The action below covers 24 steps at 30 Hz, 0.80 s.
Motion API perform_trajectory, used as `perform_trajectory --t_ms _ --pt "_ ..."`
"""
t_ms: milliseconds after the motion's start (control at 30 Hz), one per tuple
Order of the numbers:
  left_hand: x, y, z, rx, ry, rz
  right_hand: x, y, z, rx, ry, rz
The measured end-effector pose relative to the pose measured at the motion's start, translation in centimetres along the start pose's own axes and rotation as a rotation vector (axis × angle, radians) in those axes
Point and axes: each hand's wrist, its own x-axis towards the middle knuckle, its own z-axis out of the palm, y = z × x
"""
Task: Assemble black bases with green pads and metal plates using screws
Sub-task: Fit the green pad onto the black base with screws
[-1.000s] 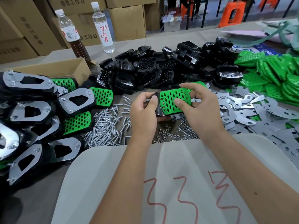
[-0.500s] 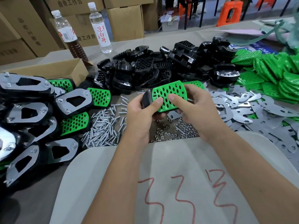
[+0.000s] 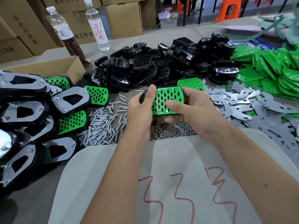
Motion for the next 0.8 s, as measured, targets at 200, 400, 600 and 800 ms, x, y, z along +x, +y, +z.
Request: perform_trajectory --t_ms 200,400,600,800 --pt "-0.38 0.21 0.16 0.041 -0.021 -0.033 -0.06 0.07 -0.39 -0.021 -0.014 0.01" --pt "-0.69 0.43 0.15 0.07 -0.061 -0.027 -0.07 0.14 -0.45 -0.053 0.031 -0.031" --pt "-0.7 0.55 -0.27 -0.049 -0.127 -0.058 -0.05 -0.12 -1.04 0.0 -0.019 0.0" --pt "-0.54 0.27 -0.02 0.006 -0.012 0.043 0.15 0.25 -0.64 -0.019 -0.005 -0.027"
